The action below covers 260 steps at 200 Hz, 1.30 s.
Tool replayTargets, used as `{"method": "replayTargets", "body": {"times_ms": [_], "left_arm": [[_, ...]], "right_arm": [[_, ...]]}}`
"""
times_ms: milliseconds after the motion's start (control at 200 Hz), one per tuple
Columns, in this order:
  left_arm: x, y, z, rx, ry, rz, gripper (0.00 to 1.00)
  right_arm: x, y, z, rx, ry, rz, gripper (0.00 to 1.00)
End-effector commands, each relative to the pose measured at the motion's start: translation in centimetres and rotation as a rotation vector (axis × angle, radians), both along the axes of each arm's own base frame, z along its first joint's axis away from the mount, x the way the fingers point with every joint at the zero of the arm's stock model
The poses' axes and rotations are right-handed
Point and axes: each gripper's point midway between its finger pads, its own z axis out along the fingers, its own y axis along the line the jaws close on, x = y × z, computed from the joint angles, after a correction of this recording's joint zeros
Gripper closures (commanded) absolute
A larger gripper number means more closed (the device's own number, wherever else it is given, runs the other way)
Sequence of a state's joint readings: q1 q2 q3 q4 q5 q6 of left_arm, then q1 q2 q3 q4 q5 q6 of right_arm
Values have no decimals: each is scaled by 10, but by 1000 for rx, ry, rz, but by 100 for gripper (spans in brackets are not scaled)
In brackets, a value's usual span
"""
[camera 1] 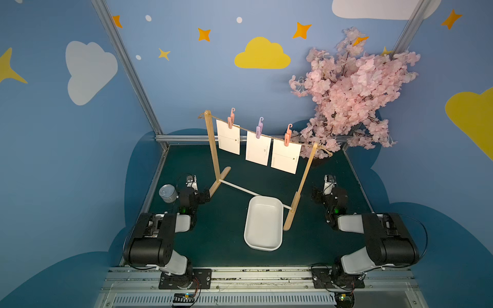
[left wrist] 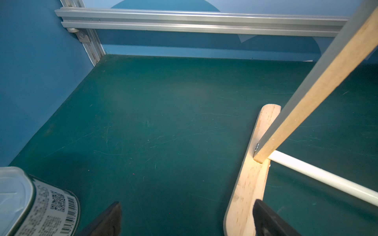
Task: Remove the postcards from the strings
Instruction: Pinch the postcard on the clothesline.
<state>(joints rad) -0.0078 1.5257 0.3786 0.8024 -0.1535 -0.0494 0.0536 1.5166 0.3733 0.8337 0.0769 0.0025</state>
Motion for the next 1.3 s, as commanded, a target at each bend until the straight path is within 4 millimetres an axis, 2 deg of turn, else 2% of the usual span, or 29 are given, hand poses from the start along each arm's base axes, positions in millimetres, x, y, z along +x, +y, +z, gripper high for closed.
{"method": "replayTargets", "body": {"times_ms": [0,981,1031,1071,1111,1147,1197,1247,1297], "left_arm": [[7,0,7,9,-24,-1,1],[8,0,7,6,-22,-2,1],[8,0,7,7,-23,-3,1],[7,0,8,8,-26,-4,10],[8,-1,13,20,-44,-13,19],[8,1,21,33,-63,0,25],[6,9,34,33,-55,61,25],[3,15,48,31,-19,99,28],[0,21,66,3,-19,146,29]], "right_arm": [[6,1,7,2,-25,6,11],[7,1,7,5,-24,9,11],[9,7,11,1,-32,46,19],[8,8,10,3,-7,54,25],[11,8,21,-7,-44,50,31],[10,9,28,-14,-23,45,32],[8,3,33,-3,76,3,35],[9,-8,47,34,107,-74,37],[9,-11,62,60,104,-91,38]]}}
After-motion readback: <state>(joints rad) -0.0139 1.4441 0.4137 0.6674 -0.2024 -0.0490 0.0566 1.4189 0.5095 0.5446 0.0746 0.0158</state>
